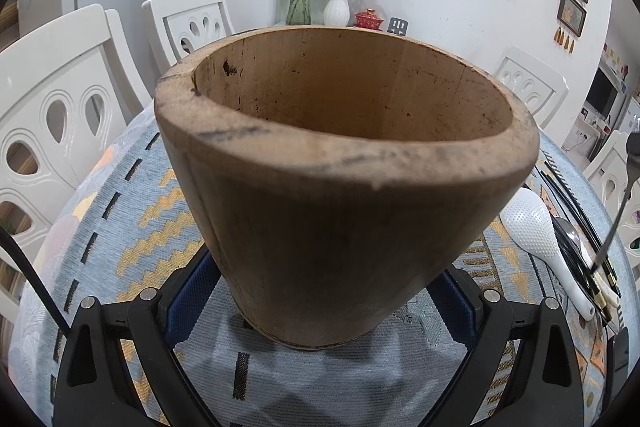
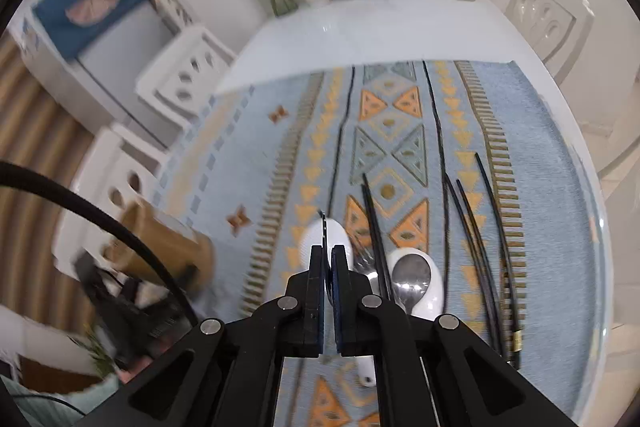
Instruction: Organize utensils
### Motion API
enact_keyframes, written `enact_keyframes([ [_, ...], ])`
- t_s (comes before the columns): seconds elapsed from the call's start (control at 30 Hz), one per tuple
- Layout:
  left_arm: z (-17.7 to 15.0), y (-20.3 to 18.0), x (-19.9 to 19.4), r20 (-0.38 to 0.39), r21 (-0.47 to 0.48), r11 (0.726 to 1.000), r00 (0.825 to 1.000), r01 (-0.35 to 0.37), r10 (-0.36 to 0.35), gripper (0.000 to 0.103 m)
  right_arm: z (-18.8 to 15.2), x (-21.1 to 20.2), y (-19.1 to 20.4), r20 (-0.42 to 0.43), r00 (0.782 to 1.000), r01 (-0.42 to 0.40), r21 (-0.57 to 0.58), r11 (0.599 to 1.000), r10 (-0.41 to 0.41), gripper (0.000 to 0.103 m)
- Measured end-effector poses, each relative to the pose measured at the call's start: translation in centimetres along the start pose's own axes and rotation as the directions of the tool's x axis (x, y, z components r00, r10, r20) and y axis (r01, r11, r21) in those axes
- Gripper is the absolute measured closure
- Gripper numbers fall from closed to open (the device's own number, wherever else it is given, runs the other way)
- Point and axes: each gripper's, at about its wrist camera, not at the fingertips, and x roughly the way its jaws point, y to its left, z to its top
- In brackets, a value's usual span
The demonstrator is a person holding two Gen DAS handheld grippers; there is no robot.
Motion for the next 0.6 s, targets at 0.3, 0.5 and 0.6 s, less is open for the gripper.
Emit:
enact_keyframes([
  [0.3,0.0,0.0,0.0,0.0,0.0,1.0,1.0,0.0,0.0,0.005,0.9,-1.1,1.6,0.06,0.993,-0.104,0.046,0.994,0.101,0.1],
  [0.5,0.1,0.0,0.0,-0.001,-0.001,1.0,1.0,0.001,-0.001,0.005,2.2,-1.4,2.7,0.108,0.963,-0.259,0.103,0.96,0.248,0.102],
  [0.6,0.1,0.0,0.0,-0.001,-0.001,1.0,1.0,0.0,0.0,0.005,3.2,-2.3,4.0,0.138,0.951,-0.289,0.089,0.953,0.276,0.102],
])
